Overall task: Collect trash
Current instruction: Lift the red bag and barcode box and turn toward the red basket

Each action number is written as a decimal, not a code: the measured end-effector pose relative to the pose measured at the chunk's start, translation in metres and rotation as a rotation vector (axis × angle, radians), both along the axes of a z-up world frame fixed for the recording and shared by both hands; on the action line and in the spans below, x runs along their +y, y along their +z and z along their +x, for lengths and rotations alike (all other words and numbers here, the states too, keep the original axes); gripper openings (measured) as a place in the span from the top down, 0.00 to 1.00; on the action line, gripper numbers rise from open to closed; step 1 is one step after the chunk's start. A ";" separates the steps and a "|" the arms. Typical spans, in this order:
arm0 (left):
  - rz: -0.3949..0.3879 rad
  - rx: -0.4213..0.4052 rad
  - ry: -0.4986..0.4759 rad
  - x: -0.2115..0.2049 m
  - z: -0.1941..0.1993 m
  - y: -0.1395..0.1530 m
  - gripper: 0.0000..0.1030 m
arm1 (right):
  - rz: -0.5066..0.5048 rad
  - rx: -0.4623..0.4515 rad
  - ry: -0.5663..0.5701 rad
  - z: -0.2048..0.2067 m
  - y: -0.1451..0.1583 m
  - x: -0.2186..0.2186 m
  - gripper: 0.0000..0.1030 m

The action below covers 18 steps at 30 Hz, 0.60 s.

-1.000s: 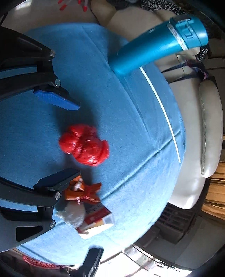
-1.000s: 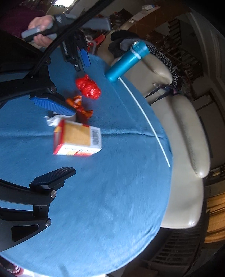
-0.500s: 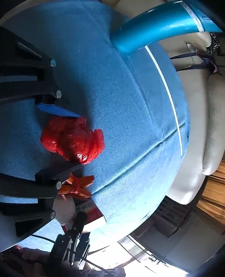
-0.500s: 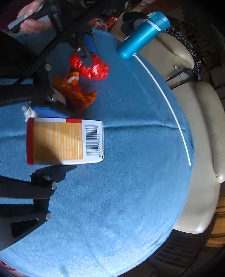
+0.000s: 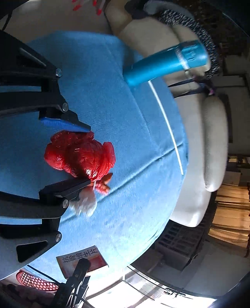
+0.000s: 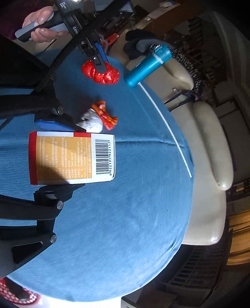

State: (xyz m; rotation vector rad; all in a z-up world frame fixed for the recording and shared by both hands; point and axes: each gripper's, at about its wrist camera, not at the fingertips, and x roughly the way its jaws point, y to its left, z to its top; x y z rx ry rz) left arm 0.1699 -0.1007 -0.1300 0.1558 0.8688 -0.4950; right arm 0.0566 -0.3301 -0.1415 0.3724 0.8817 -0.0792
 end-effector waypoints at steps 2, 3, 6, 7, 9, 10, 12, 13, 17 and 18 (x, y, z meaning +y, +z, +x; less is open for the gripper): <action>0.013 -0.033 0.013 -0.004 -0.018 0.011 0.53 | 0.018 -0.024 -0.012 -0.020 0.008 -0.004 0.53; 0.021 -0.051 0.019 -0.006 -0.027 0.016 0.53 | 0.028 -0.039 -0.018 -0.031 0.013 -0.007 0.53; 0.045 -0.117 0.028 -0.015 -0.053 0.028 0.53 | 0.047 -0.072 -0.028 -0.056 0.023 -0.010 0.53; 0.054 -0.139 0.031 -0.018 -0.063 0.032 0.53 | 0.046 -0.084 -0.031 -0.063 0.027 -0.010 0.53; 0.065 -0.175 0.034 -0.023 -0.081 0.040 0.53 | 0.047 -0.107 -0.035 -0.079 0.034 -0.011 0.53; 0.070 -0.190 0.034 -0.025 -0.087 0.043 0.53 | 0.048 -0.117 -0.036 -0.087 0.037 -0.011 0.53; 0.080 -0.221 0.031 -0.029 -0.102 0.050 0.53 | 0.052 -0.141 -0.040 -0.102 0.044 -0.011 0.53; 0.085 -0.240 0.029 -0.032 -0.110 0.054 0.53 | 0.054 -0.153 -0.040 -0.109 0.046 -0.011 0.53; 0.094 -0.308 0.013 -0.039 -0.136 0.067 0.53 | 0.052 -0.198 -0.040 -0.134 0.058 -0.011 0.53; 0.095 -0.318 0.009 -0.041 -0.140 0.070 0.53 | 0.050 -0.212 -0.041 -0.139 0.061 -0.010 0.53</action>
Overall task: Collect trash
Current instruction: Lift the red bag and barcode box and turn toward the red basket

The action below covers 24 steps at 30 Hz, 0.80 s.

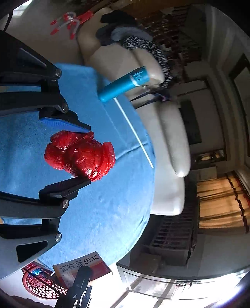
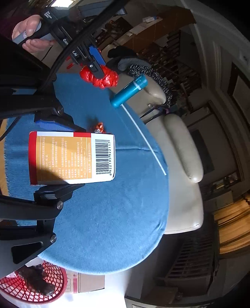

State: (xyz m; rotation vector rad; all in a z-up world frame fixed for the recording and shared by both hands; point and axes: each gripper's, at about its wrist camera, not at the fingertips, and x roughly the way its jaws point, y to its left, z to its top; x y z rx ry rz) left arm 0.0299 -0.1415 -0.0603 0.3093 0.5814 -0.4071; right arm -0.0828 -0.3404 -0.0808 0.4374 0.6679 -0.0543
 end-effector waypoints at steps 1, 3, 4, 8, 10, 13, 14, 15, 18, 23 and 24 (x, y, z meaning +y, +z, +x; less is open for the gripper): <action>0.001 -0.012 -0.009 -0.002 -0.006 0.003 0.53 | 0.000 -0.010 0.000 -0.005 0.003 0.000 0.53; 0.000 -0.021 -0.020 -0.006 -0.016 0.007 0.53 | 0.001 -0.026 -0.001 -0.013 0.007 0.001 0.53; 0.001 -0.025 -0.023 -0.008 -0.020 0.009 0.53 | 0.002 -0.034 -0.002 -0.018 0.009 0.000 0.53; 0.006 -0.045 -0.036 -0.016 -0.033 0.013 0.53 | -0.007 -0.072 -0.010 -0.037 0.018 0.001 0.53; 0.012 -0.055 -0.039 -0.019 -0.038 0.014 0.53 | -0.008 -0.081 -0.014 -0.043 0.020 0.000 0.53; 0.025 -0.063 -0.049 -0.025 -0.045 0.013 0.52 | -0.003 -0.095 -0.022 -0.052 0.020 -0.004 0.53; 0.027 -0.063 -0.052 -0.027 -0.045 0.013 0.53 | -0.003 -0.096 -0.025 -0.055 0.020 -0.005 0.53; 0.032 -0.064 -0.057 -0.030 -0.047 0.012 0.53 | -0.001 -0.096 -0.030 -0.057 0.019 -0.006 0.53; 0.046 -0.072 -0.064 -0.036 -0.053 0.009 0.53 | 0.011 -0.097 -0.041 -0.062 0.016 -0.011 0.53; 0.069 -0.076 -0.077 -0.046 -0.057 0.005 0.52 | 0.026 -0.102 -0.052 -0.067 0.012 -0.017 0.53; 0.071 -0.077 -0.078 -0.047 -0.058 0.004 0.52 | 0.029 -0.102 -0.054 -0.068 0.011 -0.018 0.53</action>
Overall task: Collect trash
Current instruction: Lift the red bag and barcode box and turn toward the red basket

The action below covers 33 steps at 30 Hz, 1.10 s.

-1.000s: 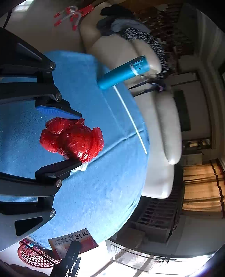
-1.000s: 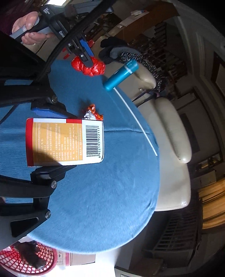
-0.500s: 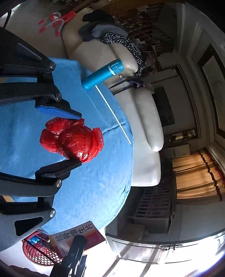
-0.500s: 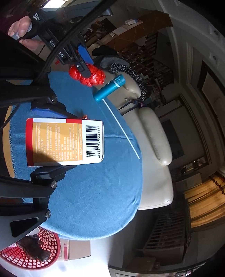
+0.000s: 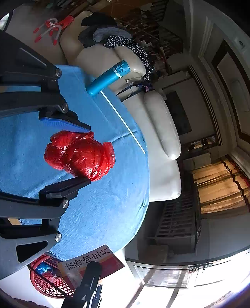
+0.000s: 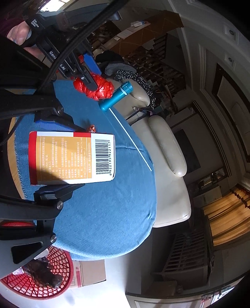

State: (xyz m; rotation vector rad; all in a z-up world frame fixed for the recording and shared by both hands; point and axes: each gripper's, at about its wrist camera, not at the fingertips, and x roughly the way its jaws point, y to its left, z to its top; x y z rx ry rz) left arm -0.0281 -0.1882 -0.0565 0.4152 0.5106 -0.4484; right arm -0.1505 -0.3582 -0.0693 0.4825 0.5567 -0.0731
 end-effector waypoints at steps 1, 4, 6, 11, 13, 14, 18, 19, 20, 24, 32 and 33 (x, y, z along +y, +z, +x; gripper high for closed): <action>0.004 0.000 -0.002 -0.002 -0.001 -0.001 0.52 | 0.004 0.000 -0.002 -0.002 -0.001 -0.003 0.53; 0.019 0.002 -0.008 -0.006 -0.004 -0.005 0.52 | 0.015 0.001 -0.005 -0.003 -0.003 -0.006 0.53; 0.026 0.005 -0.010 -0.009 -0.006 -0.007 0.52 | 0.016 0.000 -0.007 -0.004 -0.004 -0.008 0.53; 0.045 0.011 -0.020 -0.015 -0.007 -0.011 0.52 | 0.021 -0.003 -0.014 -0.007 -0.005 -0.012 0.53; 0.051 0.008 -0.022 -0.016 -0.008 -0.012 0.52 | 0.023 -0.002 -0.017 -0.007 -0.005 -0.013 0.53; 0.052 0.008 -0.022 -0.017 -0.008 -0.013 0.52 | 0.024 -0.002 -0.019 -0.008 -0.005 -0.014 0.53; 0.059 0.005 -0.023 -0.018 -0.009 -0.013 0.52 | 0.030 -0.001 -0.022 -0.009 -0.007 -0.017 0.53; 0.062 0.004 -0.022 -0.019 -0.009 -0.013 0.52 | 0.030 -0.001 -0.023 -0.009 -0.007 -0.018 0.53; 0.064 0.003 -0.022 -0.020 -0.009 -0.013 0.52 | 0.031 -0.001 -0.024 -0.010 -0.007 -0.018 0.53; 0.074 -0.001 -0.022 -0.022 -0.011 -0.015 0.52 | 0.034 -0.005 -0.029 -0.012 -0.007 -0.020 0.53; 0.087 -0.003 -0.027 -0.028 -0.013 -0.015 0.52 | 0.039 -0.008 -0.051 -0.020 -0.009 -0.029 0.53; 0.089 -0.003 -0.027 -0.029 -0.013 -0.016 0.52 | 0.041 -0.009 -0.054 -0.021 -0.010 -0.029 0.53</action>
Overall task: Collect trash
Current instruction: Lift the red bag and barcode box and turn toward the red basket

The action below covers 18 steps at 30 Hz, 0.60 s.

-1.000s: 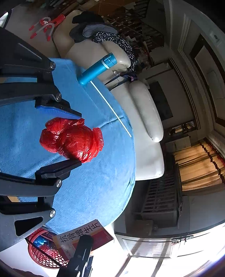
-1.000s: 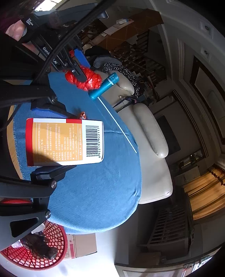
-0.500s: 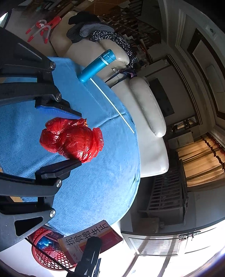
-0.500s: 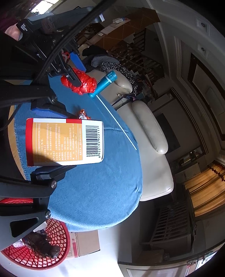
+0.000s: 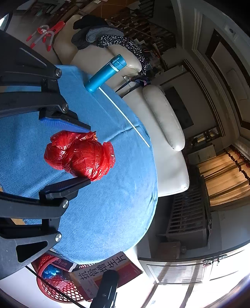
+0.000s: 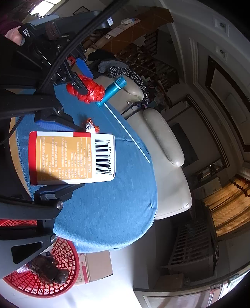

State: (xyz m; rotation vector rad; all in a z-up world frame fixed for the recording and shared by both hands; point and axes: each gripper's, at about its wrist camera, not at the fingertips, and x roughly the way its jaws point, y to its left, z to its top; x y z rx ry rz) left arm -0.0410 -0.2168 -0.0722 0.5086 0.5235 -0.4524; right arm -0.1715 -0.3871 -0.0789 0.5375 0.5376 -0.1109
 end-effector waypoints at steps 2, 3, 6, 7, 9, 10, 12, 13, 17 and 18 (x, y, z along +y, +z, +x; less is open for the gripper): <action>0.003 0.002 -0.002 -0.001 0.000 0.000 0.52 | 0.003 0.001 -0.005 -0.001 -0.001 -0.003 0.53; 0.004 0.002 -0.002 -0.001 0.000 0.000 0.52 | 0.004 0.002 -0.007 -0.002 -0.001 -0.003 0.53; 0.008 0.001 -0.004 -0.003 -0.001 -0.001 0.52 | 0.008 0.001 -0.014 -0.005 -0.002 -0.006 0.53; 0.009 0.003 -0.005 -0.003 -0.001 -0.001 0.52 | 0.008 0.002 -0.016 -0.005 -0.003 -0.007 0.53; 0.009 0.003 -0.007 -0.003 -0.001 -0.002 0.52 | 0.010 0.001 -0.022 -0.007 -0.004 -0.010 0.53; 0.008 0.001 -0.008 -0.003 -0.001 -0.002 0.52 | 0.010 0.002 -0.027 -0.007 -0.005 -0.011 0.53; 0.004 0.005 -0.010 -0.003 0.000 -0.003 0.52 | 0.015 0.005 -0.035 -0.008 -0.006 -0.013 0.53; 0.002 0.011 -0.011 -0.004 0.000 -0.004 0.52 | 0.017 0.005 -0.040 -0.009 -0.006 -0.015 0.53; 0.006 0.014 -0.013 -0.005 -0.001 -0.005 0.52 | 0.017 0.000 -0.054 -0.013 -0.005 -0.019 0.53; 0.006 0.014 -0.014 -0.006 -0.001 -0.005 0.52 | 0.017 -0.002 -0.059 -0.014 -0.005 -0.020 0.53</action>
